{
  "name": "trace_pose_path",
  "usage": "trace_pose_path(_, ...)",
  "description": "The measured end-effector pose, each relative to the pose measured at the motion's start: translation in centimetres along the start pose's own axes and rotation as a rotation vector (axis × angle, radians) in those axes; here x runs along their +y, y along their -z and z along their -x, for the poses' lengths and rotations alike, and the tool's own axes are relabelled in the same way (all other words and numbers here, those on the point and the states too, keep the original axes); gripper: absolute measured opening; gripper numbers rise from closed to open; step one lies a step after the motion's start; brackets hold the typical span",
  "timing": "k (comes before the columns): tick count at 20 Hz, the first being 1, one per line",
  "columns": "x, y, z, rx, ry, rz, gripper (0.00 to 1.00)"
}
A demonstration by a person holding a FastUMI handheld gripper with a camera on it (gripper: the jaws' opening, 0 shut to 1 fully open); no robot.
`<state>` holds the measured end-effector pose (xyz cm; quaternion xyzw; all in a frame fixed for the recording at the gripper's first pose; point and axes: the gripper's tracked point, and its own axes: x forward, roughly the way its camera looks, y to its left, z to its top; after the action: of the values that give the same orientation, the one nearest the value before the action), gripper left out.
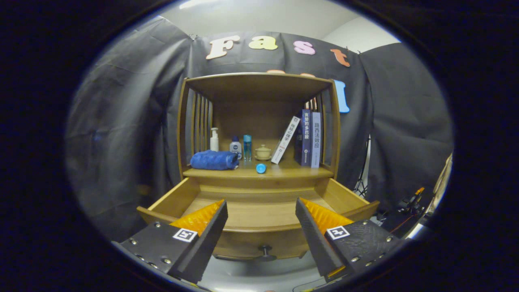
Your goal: Pull open the drawer, take out the items inside it, and place them on the countertop above the cabinet.
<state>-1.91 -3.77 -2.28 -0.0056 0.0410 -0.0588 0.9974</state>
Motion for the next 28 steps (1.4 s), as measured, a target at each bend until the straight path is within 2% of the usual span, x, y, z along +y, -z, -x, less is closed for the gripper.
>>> trace_pose_path(15,-0.9,9.9,-1.7,0.152,0.019,-0.038,1.0)
trace_pose_path(20,0.4,10.4,-2.6,0.143,-0.05,-0.047,0.98)
trace_pose_path(28,1.0,10.2,-4.6,0.127,-0.016,0.0,0.99)
